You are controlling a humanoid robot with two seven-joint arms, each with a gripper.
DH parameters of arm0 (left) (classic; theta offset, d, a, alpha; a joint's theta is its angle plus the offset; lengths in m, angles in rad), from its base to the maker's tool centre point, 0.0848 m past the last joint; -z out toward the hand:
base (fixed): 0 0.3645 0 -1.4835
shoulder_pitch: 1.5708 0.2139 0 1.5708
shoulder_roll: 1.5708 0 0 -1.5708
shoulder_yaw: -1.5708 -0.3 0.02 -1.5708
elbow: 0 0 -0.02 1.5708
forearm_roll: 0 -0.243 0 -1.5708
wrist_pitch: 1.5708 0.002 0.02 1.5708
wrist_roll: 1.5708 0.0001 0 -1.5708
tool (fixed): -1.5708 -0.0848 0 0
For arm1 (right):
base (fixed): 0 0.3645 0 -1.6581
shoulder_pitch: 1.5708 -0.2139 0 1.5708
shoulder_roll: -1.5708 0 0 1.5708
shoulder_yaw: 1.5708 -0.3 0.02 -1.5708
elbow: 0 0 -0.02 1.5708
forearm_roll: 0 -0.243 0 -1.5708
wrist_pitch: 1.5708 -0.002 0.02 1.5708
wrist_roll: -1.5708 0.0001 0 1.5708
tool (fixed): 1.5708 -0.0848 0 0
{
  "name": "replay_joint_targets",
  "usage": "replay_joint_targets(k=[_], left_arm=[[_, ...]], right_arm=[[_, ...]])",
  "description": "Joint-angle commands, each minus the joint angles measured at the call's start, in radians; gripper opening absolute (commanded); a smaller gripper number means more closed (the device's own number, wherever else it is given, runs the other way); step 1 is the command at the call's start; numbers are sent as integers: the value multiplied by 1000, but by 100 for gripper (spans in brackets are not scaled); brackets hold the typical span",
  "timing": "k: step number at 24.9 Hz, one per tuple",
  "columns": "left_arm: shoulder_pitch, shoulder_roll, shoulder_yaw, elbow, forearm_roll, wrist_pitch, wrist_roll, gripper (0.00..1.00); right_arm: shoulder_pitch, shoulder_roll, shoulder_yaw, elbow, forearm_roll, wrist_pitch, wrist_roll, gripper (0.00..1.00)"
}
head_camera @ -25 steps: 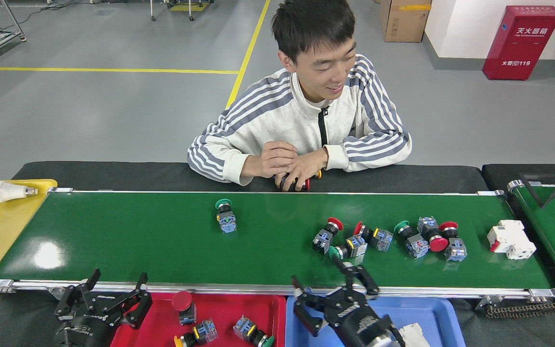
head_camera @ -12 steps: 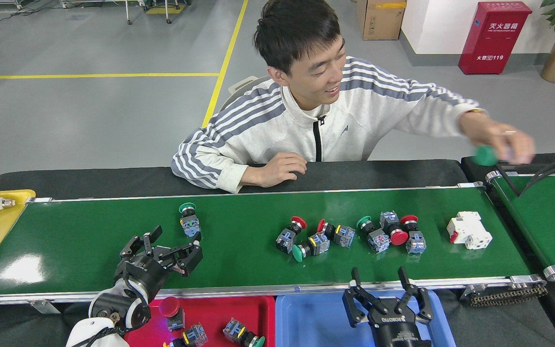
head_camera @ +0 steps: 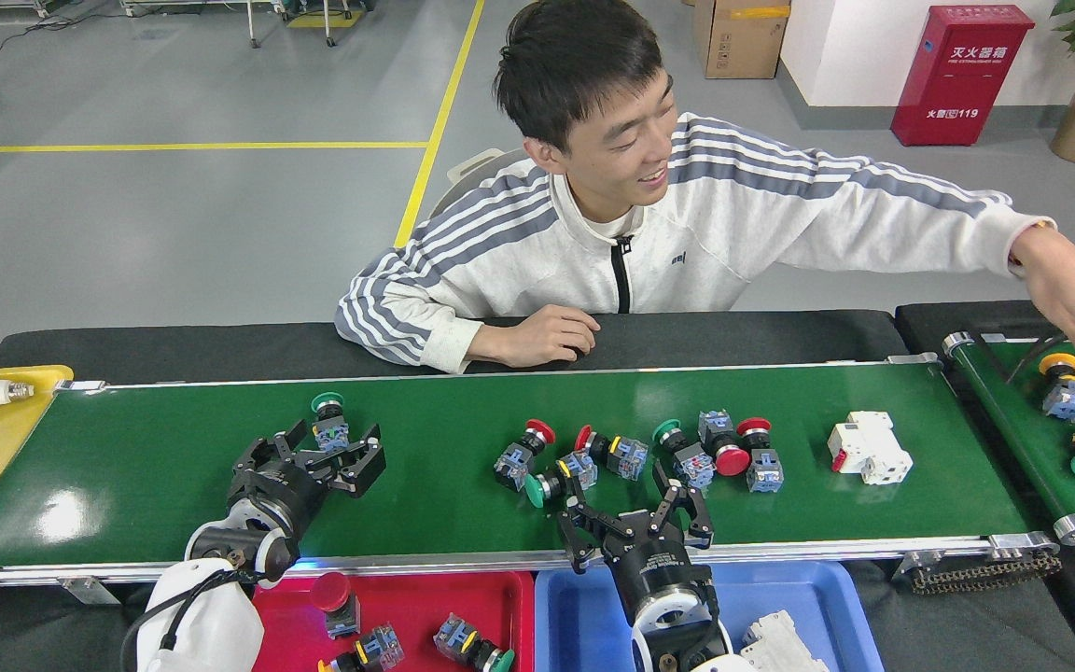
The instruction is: Pick switch part from conveyor to tray
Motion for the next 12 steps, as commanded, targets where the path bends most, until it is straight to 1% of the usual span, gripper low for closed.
replay_joint_targets(k=[1,2,3,4,5,6,7,8,10,12], left_arm=[[-42,8,0,42,-29,57,41,99],[-53,8,0,65,-38,81,49,98],[-62,8,-1,80,-43,100,57,95],[-65,8,-1,88,-44,107,66,88],[-66,8,-1,92,-44,109,72,78],[-66,7,0,95,-43,104,75,60],[-66,5,0,99,-37,98,75,36],[-66,5,2,111,-35,98,78,24],[-66,-4,2,126,-34,100,98,15],[-65,-9,-1,126,-35,95,133,10]], right_arm=[[-29,9,2,14,-4,-11,0,98],[-37,9,2,28,-5,-12,0,98],[-45,9,2,37,-5,-12,0,98],[-55,9,2,49,-7,-14,0,98],[-66,11,2,63,-8,-15,0,98],[-83,11,1,83,-10,-15,0,98],[-101,11,1,104,-13,-15,-1,98],[-121,11,1,127,-20,-15,-1,98],[-152,12,1,161,-44,-17,-1,98],[-173,12,1,183,-63,-17,-1,98]])
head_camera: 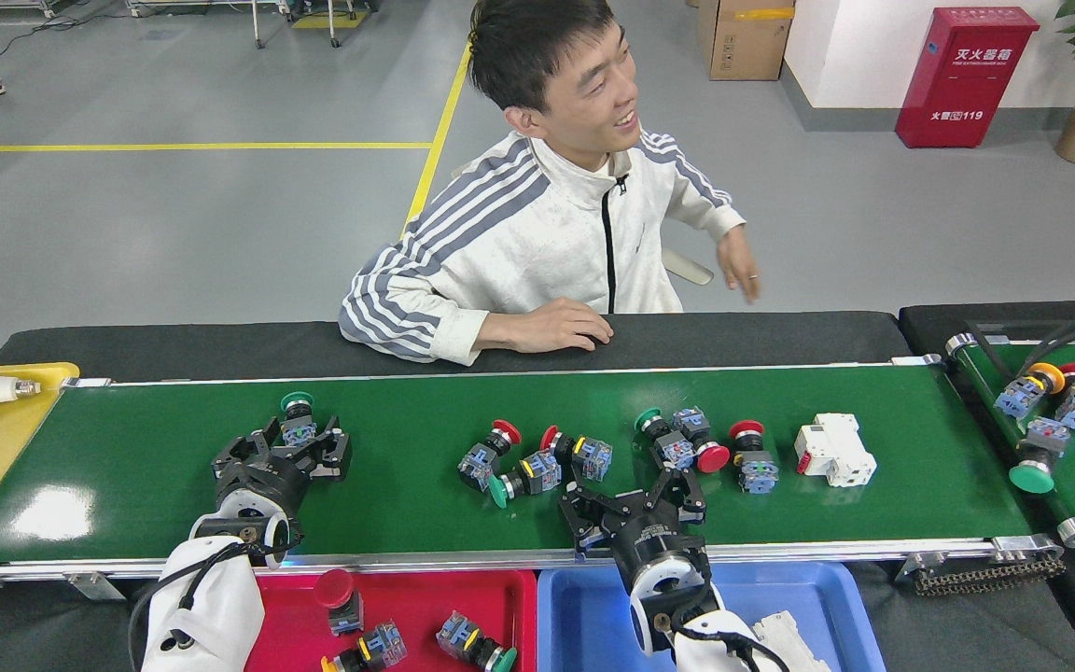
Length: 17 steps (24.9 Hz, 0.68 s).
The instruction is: Pick switch part from conveyor to tray
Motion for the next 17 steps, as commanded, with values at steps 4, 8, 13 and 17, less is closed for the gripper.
replay_joint_targets(k=[4,8,13,17], left_arm=[[9,-22,-20,-99,-4,-117,35,7],[130,-9,-68,-355,-1,-376,33,9],[326,7,-22,-585,-1,-710,29,31],[448,5,-14,-668,-1,-710,33,78]], right_arm=[[-32,10,-6,19,-7,5,-3,88],[-57,10,-12,62,1,6,-5,78],[-63,10,-11,71,18,-3,0,34],[-63,8,-11,65,19,-31,1,4]])
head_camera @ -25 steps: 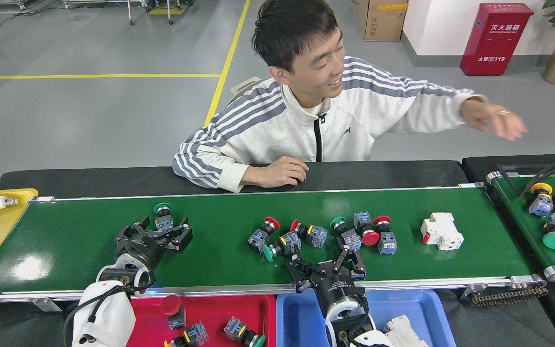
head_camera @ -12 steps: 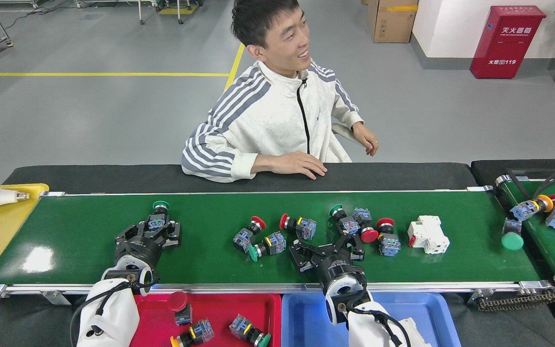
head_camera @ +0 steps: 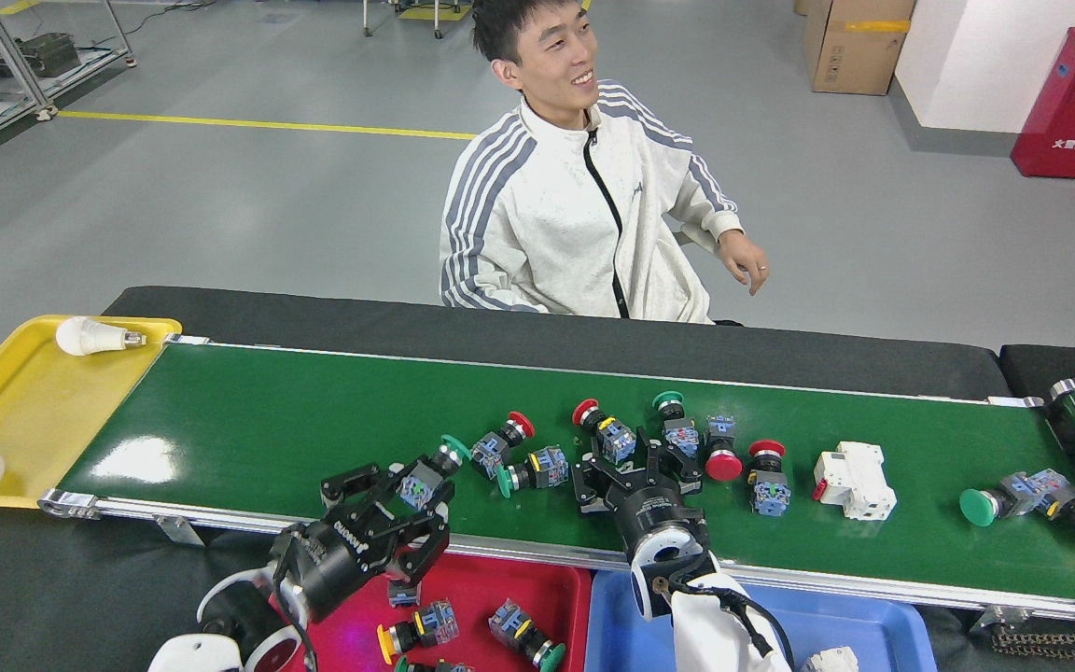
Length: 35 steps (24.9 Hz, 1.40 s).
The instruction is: Pick switch part from conveyor to tray
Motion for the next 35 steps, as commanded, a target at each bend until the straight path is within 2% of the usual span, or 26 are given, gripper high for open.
replay_joint_targets(k=[1,4,6,10,11,14,15,16,18,19,25,28,30,33,35], left_arm=[[18,-1,9,-44,2,-17,7,97],[61,-3,36,-84,7,-17,9,100],[80,-4,52,-106,10,-17,9,100],[106,-16,145,-149,8,-17,7,100],[113,-19,174,-146,8,12,7,100],[117,-15,244,-133,12,296,9,100],[120,-12,265,-130,12,328,9,100],[121,-7,299,-113,12,336,9,100],[118,-1,325,-87,13,331,9,100],[115,7,331,-80,12,325,9,100],[104,20,328,-64,12,282,9,100],[97,22,328,-63,12,224,9,100],[77,27,328,-51,13,150,9,100],[34,53,328,9,21,58,9,100],[21,74,331,52,30,20,9,100]], right_arm=[[-19,1,-4,-13,-2,-23,-1,2],[-16,0,-4,-24,-3,-25,-7,2],[1,-5,-2,-70,-3,-25,-12,2],[130,-13,2,-303,0,-112,-9,2],[179,-17,4,-377,0,-155,-7,2],[334,-82,5,-565,0,-353,-11,4],[374,-88,5,-605,0,-404,-9,8],[430,-88,8,-659,0,-470,-7,23],[472,-88,45,-691,1,-519,-7,93],[478,-89,70,-688,1,-523,-6,100],[458,-65,83,-674,0,-513,31,100],[450,-45,54,-697,0,-375,31,99],[450,-62,25,-700,6,-194,20,98],[483,-137,1,-713,10,89,-98,98],[539,-165,-6,-723,9,199,-159,99]])
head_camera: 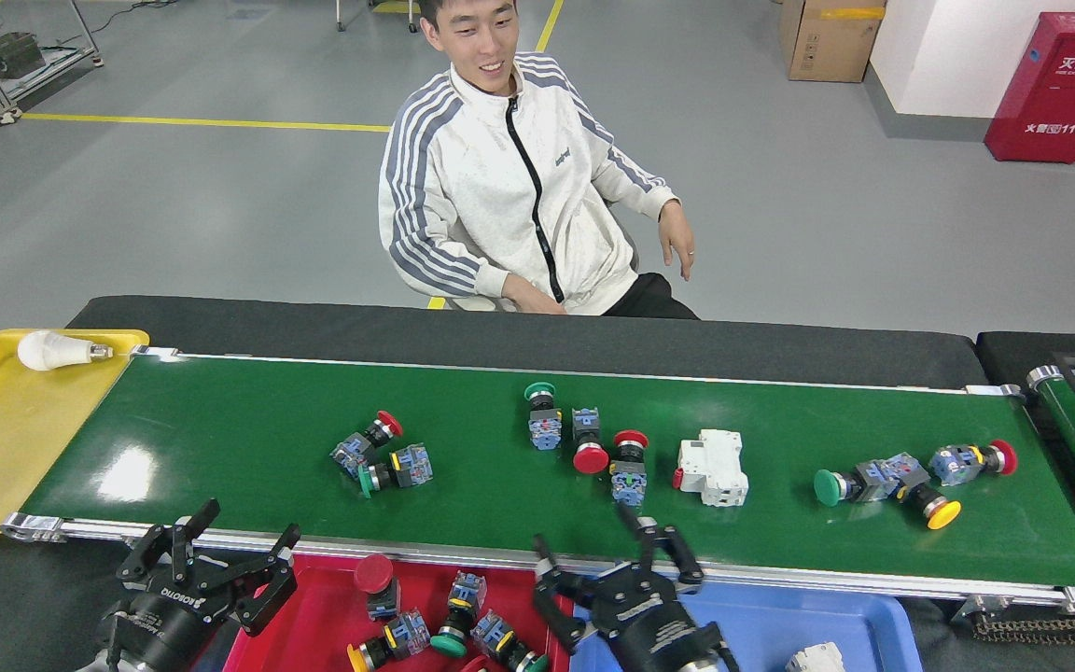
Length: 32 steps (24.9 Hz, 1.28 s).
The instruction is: Pick switch part from conveyor to tray
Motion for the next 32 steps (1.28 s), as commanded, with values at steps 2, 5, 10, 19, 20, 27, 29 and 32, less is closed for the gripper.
replay_joint_targets(k=[2,5,10,19,20,27,29,32], left_arm=[[-22,37,8,32,22,-85,9,100],[-61,63,7,51,43,-85,9,100],[-179,69,-4,203,34,-82,7,100],[-254,102,-19,358,14,5,9,100],[-265,102,-19,376,1,24,10,100],[-338,105,-56,480,-52,136,64,100],[-360,105,-73,516,-59,179,82,100],[-378,105,-95,545,-62,229,89,100]], right_arm=[[50,-20,-50,-30,-4,175,-73,99],[70,-25,-109,-19,-10,173,-66,99],[-48,-9,-103,31,-26,178,43,99],[-283,98,-34,286,-10,179,180,99],[-290,104,-29,301,-10,176,195,99],[-338,106,-12,349,-19,175,229,99],[-361,103,-14,367,-21,173,229,99],[-376,98,-15,380,-21,172,229,99]])
